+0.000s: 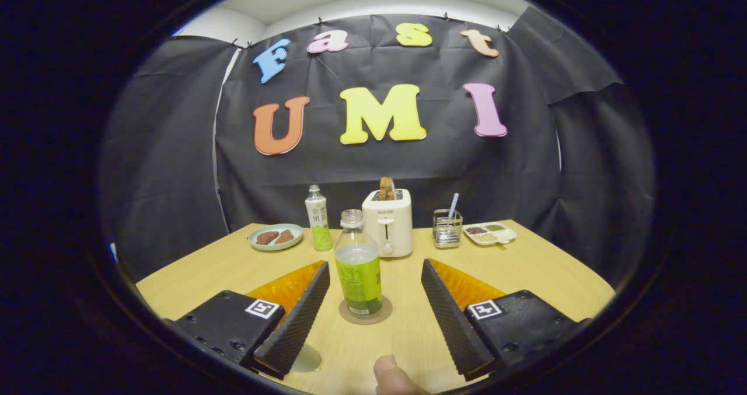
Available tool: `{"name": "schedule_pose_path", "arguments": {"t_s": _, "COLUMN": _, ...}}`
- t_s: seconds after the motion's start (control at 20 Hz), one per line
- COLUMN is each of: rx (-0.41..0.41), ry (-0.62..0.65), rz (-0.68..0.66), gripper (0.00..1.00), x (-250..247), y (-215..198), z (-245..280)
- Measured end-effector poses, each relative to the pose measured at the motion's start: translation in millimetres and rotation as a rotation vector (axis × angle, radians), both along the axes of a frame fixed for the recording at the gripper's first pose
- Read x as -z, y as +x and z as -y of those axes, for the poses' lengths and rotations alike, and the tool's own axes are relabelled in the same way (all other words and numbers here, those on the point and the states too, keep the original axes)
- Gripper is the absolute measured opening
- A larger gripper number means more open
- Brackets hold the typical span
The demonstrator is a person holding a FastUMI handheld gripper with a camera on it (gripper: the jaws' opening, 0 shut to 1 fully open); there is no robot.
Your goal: Take the bottle from table, then pour the juice into the cup, finally place the bottle on the coaster
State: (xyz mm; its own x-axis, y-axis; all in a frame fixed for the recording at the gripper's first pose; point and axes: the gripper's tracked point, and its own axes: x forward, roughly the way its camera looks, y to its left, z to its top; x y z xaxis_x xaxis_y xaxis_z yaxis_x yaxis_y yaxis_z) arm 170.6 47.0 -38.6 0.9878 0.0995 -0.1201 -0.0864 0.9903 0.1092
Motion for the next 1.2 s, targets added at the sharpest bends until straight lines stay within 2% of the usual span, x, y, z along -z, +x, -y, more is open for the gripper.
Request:
{"name": "schedule_pose_path", "arguments": {"t_s": 0.75, "rx": 0.125, "ry": -0.068, "rz": 0.134, "gripper": 1.0, "x": -58, "y": -187, "z": 37}}
{"name": "schedule_pose_path", "arguments": {"t_s": 0.95, "rx": 0.137, "ry": -0.079, "rz": 0.124, "gripper": 1.0, "x": -58, "y": -224, "z": 39}}
{"name": "schedule_pose_path", "arguments": {"t_s": 1.2, "rx": 0.143, "ry": -0.032, "rz": 0.161, "gripper": 1.0, "x": -66, "y": -250, "z": 33}}
